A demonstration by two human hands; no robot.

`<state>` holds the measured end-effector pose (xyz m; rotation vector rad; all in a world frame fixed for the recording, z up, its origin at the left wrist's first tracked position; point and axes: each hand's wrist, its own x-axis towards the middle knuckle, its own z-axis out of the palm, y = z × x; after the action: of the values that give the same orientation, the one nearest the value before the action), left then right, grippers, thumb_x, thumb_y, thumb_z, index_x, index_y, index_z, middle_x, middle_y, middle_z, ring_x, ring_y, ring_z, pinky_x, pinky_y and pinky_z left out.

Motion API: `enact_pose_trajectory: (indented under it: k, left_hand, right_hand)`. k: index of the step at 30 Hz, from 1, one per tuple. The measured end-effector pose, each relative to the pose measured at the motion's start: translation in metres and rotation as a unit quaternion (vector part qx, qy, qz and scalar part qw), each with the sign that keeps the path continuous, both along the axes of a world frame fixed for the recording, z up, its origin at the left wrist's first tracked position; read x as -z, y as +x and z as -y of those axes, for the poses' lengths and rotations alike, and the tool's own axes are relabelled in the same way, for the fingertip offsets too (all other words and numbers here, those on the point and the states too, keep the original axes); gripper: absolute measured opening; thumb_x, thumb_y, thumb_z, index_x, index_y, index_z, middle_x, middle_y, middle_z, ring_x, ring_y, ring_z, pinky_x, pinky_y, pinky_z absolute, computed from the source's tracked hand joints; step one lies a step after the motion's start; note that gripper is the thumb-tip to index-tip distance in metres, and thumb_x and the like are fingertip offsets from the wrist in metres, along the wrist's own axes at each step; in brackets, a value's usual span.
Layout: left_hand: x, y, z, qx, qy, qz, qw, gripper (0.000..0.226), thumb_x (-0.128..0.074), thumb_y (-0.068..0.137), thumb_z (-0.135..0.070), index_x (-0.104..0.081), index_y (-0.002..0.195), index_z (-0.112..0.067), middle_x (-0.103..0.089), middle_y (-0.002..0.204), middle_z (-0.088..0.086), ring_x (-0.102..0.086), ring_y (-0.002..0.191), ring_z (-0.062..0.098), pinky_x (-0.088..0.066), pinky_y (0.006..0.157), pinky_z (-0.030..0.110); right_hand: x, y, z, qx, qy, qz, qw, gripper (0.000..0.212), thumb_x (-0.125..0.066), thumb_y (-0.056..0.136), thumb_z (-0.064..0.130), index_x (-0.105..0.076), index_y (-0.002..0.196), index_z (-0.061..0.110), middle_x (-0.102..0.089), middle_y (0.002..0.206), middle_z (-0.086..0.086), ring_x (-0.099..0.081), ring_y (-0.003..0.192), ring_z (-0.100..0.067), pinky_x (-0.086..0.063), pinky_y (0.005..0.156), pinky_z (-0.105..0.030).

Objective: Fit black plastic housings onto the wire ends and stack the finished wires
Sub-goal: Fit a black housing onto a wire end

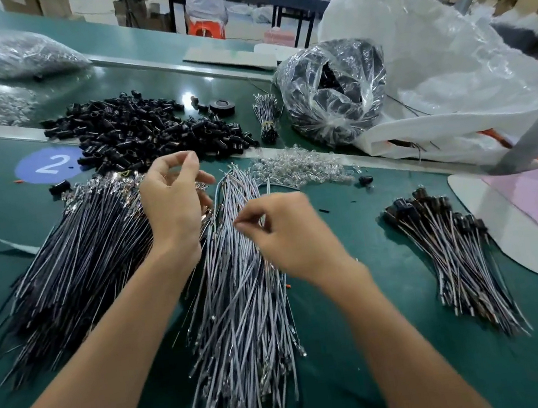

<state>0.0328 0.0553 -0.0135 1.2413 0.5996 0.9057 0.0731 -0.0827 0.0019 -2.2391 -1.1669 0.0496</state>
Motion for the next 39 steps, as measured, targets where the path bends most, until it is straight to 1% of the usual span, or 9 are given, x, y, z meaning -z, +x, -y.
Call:
enact_pose_trajectory:
  k: [6, 10, 13, 16, 20, 25, 33, 36, 39]
  left_hand:
    - [-0.002, -0.001, -0.005, -0.034, -0.020, 0.020, 0.999, 0.008, -0.058, 0.097, -0.020, -0.064, 0.092, -0.017, -0.066, 0.063, -0.002, -0.048, 0.043, 0.010, -0.040, 0.043, 0.019]
    - [-0.004, -0.001, -0.014, -0.054, -0.025, 0.014, 0.998, 0.009, -0.058, 0.097, -0.017, -0.064, 0.090, -0.016, -0.065, 0.067, 0.000, -0.047, 0.041, 0.008, -0.037, 0.041, 0.018]
    - [-0.004, 0.000, -0.021, -0.046, 0.032, -0.034, 0.998, 0.011, -0.061, 0.095, -0.017, -0.064, 0.085, -0.020, -0.067, 0.071, -0.001, -0.049, 0.042, 0.004, -0.038, 0.043, 0.016]
    - [-0.002, 0.000, -0.028, -0.047, 0.147, -0.122, 0.980, 0.011, -0.068, 0.090, -0.016, -0.066, 0.081, -0.023, -0.067, 0.073, -0.005, -0.059, 0.058, 0.003, -0.047, 0.057, 0.019]
    - [-0.002, -0.006, -0.035, -0.024, 0.288, -0.264, 0.920, 0.006, -0.076, 0.083, -0.025, -0.070, 0.080, -0.025, -0.066, 0.072, -0.013, -0.063, 0.071, 0.006, -0.050, 0.067, 0.025]
    - [-0.005, -0.014, -0.032, 0.082, 0.357, -0.412, 0.835, 0.019, -0.083, 0.076, -0.032, -0.065, 0.070, -0.031, -0.067, 0.075, -0.008, -0.065, 0.079, 0.016, -0.057, 0.078, 0.036]
    - [-0.005, -0.010, -0.019, 0.074, 0.427, -0.491, 0.756, 0.007, -0.080, 0.080, -0.032, -0.076, 0.077, -0.026, -0.070, 0.079, -0.005, -0.061, 0.075, 0.017, -0.044, 0.060, 0.026]
    - [0.000, -0.010, -0.021, 0.079, 0.437, -0.481, 0.756, 0.009, -0.073, 0.085, -0.024, -0.076, 0.077, -0.025, -0.070, 0.077, -0.006, -0.062, 0.073, 0.016, -0.047, 0.061, 0.027]
    - [0.000, -0.008, -0.026, 0.082, 0.377, -0.392, 0.835, 0.016, -0.071, 0.088, -0.027, -0.067, 0.073, -0.028, -0.065, 0.075, -0.009, -0.062, 0.074, 0.012, -0.050, 0.068, 0.028]
  right_hand:
    - [0.009, -0.018, -0.048, 0.058, -0.178, 0.061, 0.980, 0.039, -0.067, 0.087, 0.045, -0.051, 0.072, 0.013, -0.053, 0.077, -0.006, -0.052, 0.071, -0.030, -0.040, 0.062, -0.032]
    - [0.010, -0.015, -0.051, 0.072, -0.177, 0.009, 0.981, 0.021, -0.066, 0.088, 0.024, -0.057, 0.073, 0.011, -0.059, 0.079, -0.005, -0.057, 0.076, -0.030, -0.046, 0.064, -0.033]
    - [0.012, -0.012, -0.046, 0.099, -0.126, -0.067, 0.985, 0.013, -0.062, 0.082, 0.014, -0.073, 0.084, 0.007, -0.071, 0.084, -0.009, -0.066, 0.081, -0.028, -0.058, 0.072, -0.039]
    - [0.012, -0.007, -0.040, 0.109, -0.066, -0.140, 0.982, 0.015, -0.064, 0.080, 0.013, -0.073, 0.076, 0.002, -0.072, 0.076, -0.017, -0.064, 0.066, -0.027, -0.059, 0.067, -0.041]
    - [0.007, 0.002, -0.029, 0.099, 0.030, -0.268, 0.958, 0.017, -0.064, 0.087, 0.011, -0.070, 0.072, 0.006, -0.072, 0.072, -0.014, -0.054, 0.055, -0.013, -0.050, 0.056, -0.035]
    - [0.002, 0.022, -0.005, 0.089, 0.209, -0.372, 0.900, 0.009, -0.063, 0.092, 0.005, -0.065, 0.098, 0.011, -0.070, 0.070, 0.002, -0.058, 0.055, -0.002, -0.046, 0.054, -0.014]
    - [0.000, 0.039, 0.020, 0.089, 0.354, -0.448, 0.816, 0.016, -0.056, 0.095, 0.002, -0.071, 0.091, 0.006, -0.064, 0.067, 0.002, -0.052, 0.056, -0.004, -0.044, 0.051, -0.014]
    - [0.001, 0.036, 0.019, 0.081, 0.362, -0.455, 0.810, 0.016, -0.056, 0.095, 0.001, -0.070, 0.089, 0.006, -0.064, 0.066, 0.001, -0.052, 0.055, -0.005, -0.044, 0.051, -0.015]
    - [0.000, 0.034, 0.018, 0.078, 0.373, -0.468, 0.797, 0.016, -0.056, 0.094, 0.002, -0.069, 0.086, 0.006, -0.064, 0.066, 0.000, -0.052, 0.056, -0.006, -0.044, 0.051, -0.016]
